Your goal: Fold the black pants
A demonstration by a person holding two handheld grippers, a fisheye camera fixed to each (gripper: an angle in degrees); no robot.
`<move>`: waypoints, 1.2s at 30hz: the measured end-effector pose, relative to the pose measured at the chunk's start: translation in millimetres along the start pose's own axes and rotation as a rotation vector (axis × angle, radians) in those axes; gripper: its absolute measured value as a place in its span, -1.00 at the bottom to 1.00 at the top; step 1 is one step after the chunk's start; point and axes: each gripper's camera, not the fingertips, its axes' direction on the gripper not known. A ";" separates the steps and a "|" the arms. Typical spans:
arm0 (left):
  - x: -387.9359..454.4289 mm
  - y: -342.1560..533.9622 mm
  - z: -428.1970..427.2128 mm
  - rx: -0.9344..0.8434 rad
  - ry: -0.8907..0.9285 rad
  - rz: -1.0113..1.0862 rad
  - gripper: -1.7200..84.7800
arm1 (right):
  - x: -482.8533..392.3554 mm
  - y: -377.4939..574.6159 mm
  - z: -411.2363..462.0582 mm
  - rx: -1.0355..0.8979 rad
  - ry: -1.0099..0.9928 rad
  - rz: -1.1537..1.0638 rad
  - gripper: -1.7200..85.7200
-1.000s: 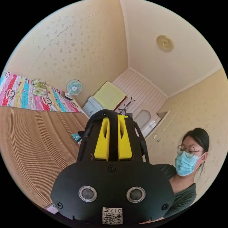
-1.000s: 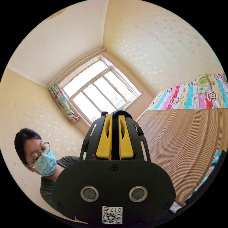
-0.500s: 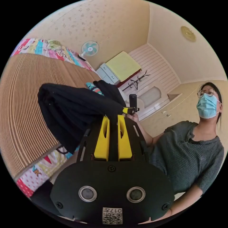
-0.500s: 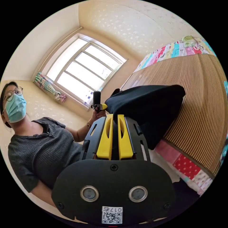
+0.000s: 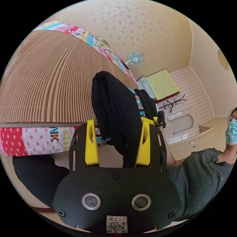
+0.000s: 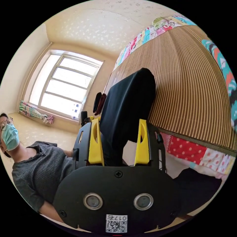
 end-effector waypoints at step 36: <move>-62.3 -123.6 -556.9 0.105 -0.867 -0.061 -0.66 | -233.7 -245.7 585.6 -0.270 -0.195 -0.039 -0.66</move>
